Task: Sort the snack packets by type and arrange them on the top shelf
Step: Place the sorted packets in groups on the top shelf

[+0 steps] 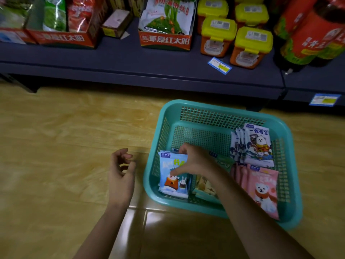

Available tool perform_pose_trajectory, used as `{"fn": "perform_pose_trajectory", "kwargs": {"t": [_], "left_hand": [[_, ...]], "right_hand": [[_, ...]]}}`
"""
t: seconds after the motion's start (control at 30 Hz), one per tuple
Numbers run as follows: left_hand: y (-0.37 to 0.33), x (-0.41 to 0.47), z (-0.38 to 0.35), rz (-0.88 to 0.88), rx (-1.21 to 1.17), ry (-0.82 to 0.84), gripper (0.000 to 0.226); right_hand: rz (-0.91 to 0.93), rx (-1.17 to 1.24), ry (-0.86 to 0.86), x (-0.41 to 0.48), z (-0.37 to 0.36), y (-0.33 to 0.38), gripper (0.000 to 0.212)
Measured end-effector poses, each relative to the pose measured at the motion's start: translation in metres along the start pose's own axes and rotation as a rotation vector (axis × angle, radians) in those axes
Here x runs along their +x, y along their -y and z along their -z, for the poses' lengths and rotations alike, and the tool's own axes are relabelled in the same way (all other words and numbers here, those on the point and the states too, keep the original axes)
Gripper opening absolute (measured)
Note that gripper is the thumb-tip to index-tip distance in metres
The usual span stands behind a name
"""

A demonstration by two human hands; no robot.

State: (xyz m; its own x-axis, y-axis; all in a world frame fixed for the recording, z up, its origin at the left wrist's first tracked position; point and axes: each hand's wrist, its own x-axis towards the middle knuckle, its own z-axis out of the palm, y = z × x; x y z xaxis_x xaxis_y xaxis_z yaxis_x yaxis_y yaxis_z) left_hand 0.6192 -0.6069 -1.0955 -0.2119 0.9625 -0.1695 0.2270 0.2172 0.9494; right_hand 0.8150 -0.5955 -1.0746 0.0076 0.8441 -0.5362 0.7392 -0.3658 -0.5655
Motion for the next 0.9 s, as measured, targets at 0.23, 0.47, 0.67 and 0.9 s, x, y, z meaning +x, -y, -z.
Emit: {"fn": "perform_pose_trajectory", "kwargs": {"t": [0.23,0.47,0.67,0.9], "left_hand": [[-0.019,0.006,-0.003,-0.073,-0.037,-0.033,0.023],[-0.036,-0.009,-0.034,-0.107,0.201,0.342,0.025],[-0.002,-0.020,-0.084,0.105,0.749,0.594,0.053],[0.016,-0.003,-0.106,0.276,0.785,0.556,0.069]], "right_hand": [[0.062,0.560,0.068,-0.028,-0.041,-0.007,0.049],[0.020,0.900,-0.222,-0.062,0.033,-0.024,0.010],[-0.148,1.416,-0.354,-0.080,0.066,-0.066,0.013],[-0.247,1.397,-0.456,-0.091,0.058,-0.094,0.009]]}}
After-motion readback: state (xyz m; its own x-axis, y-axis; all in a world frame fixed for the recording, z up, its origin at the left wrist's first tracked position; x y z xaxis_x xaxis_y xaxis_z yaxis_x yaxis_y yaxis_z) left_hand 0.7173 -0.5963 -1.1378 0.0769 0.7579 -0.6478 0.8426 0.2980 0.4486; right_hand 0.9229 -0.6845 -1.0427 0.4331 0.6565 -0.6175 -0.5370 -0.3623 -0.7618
